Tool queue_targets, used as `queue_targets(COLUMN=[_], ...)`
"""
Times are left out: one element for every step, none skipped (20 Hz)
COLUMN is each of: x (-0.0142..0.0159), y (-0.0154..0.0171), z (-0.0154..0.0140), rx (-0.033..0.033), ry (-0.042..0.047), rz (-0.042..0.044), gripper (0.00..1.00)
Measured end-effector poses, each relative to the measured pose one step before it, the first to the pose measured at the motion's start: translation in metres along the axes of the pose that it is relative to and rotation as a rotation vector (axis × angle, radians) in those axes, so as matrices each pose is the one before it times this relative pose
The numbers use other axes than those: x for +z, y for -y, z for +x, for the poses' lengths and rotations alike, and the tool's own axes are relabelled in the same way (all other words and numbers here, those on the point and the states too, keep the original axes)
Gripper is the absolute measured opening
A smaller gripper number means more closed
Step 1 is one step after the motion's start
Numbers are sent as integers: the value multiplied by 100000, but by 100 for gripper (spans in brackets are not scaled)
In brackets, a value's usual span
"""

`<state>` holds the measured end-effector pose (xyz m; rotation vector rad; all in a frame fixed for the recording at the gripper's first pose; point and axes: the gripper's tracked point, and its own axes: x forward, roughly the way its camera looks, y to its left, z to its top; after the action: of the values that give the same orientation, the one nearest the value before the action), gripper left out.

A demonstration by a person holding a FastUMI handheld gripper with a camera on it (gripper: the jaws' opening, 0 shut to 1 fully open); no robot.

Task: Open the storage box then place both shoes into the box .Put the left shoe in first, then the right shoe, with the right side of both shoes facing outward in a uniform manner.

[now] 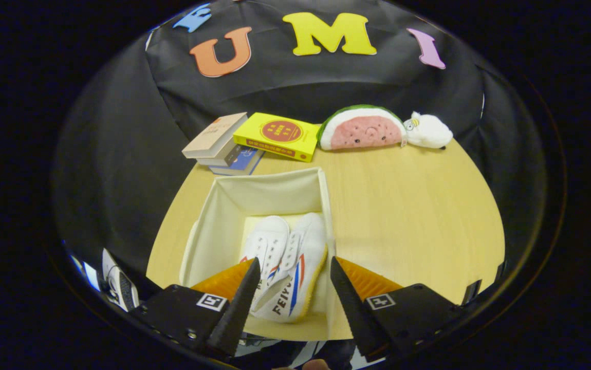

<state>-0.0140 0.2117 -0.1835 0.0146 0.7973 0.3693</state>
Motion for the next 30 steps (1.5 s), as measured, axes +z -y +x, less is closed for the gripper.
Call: queue_targets(x=[585,545,586,591,629,550,558,610,659,675,223,293,594,770,849,601,469,350,491,350,191,304,523,740,628,577,415,322,328,54], y=[545,495,624,723,712,712,556,702,808,828,604,466,503,568,477,421,305,494,406,423,320,32,73,101,-22,-108,-189,-156,-63,-89], z=[-1025,-935,-1108,-1079,-1039,-1031,-990,-992,-769,-617,-52,-459,-539,-643,-674,-458,-326,-242,-292,-71,-190,-217,-183,-162,-145,-97,-227,-154,-107,-10], rx=[-1880,-2050,-2004,-1678,-1434,-1054,-100,-512,-997,-1197,-1171,-610,-780,-869,-812,-133,-459,-577,-743,-1138,-824,-117,-467,-250,-483,-169,224,89,-250,-54], ry=[4621,4192,3736,3555,3268,2486,2064,2135,2509,2630,1673,1311,2058,2655,3089,2424,1227,1539,1382,787,534,530,927,1906,1805,1869,1457,1243,933,-11], rz=[-2056,-1670,-1310,-929,-410,1118,2235,2365,1980,1047,66,395,618,553,-12,-847,-513,-123,-1,43,346,872,1107,1188,1316,979,407,21,-258,-308], gripper=[87,92,92,92,93,93,93,93,93,93,93,93,94,93,94,94,94,94,94,94,94,94,94,94,95,95,95,95,95,95])
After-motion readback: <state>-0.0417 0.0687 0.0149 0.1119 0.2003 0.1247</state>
